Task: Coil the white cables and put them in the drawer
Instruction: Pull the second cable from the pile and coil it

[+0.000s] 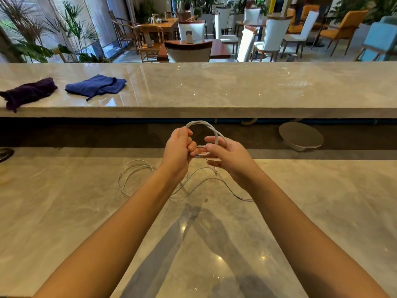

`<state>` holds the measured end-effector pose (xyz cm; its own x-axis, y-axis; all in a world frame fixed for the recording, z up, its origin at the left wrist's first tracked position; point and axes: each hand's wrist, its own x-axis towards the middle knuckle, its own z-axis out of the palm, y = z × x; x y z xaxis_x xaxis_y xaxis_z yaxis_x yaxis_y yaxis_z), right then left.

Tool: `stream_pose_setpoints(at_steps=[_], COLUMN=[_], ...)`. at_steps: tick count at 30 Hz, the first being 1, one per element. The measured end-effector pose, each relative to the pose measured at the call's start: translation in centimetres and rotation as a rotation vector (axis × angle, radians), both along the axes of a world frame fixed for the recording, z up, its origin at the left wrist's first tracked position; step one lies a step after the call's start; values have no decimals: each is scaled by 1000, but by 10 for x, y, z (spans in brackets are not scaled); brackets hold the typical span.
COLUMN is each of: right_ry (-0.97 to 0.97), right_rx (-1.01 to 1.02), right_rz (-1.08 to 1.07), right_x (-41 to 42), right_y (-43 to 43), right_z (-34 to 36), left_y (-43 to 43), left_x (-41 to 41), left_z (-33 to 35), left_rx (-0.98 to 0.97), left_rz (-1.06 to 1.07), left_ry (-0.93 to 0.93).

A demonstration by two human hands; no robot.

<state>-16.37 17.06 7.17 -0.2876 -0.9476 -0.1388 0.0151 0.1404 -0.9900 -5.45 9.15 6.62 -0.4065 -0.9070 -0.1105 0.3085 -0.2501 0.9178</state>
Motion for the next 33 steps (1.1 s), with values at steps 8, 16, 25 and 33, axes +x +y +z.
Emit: stream_pose_setpoints(at_steps=[8, 16, 25, 33], right_ry=[-29, -181, -480, -63], right_rx=[-180, -99, 105, 130], right_rz=[-226, -298, -400, -391], right_x=[5, -2, -15, -13], right_y=[3, 2, 3, -8], right_z=[-7, -14, -17, -25], left_y=[11, 12, 13, 8], left_x=[-6, -10, -3, -9], left_z=[-2, 2, 3, -9], left_rx=[-158, 283, 468, -159], left_rz=[120, 86, -274, -37], left_ry=[-329, 97, 292, -421])
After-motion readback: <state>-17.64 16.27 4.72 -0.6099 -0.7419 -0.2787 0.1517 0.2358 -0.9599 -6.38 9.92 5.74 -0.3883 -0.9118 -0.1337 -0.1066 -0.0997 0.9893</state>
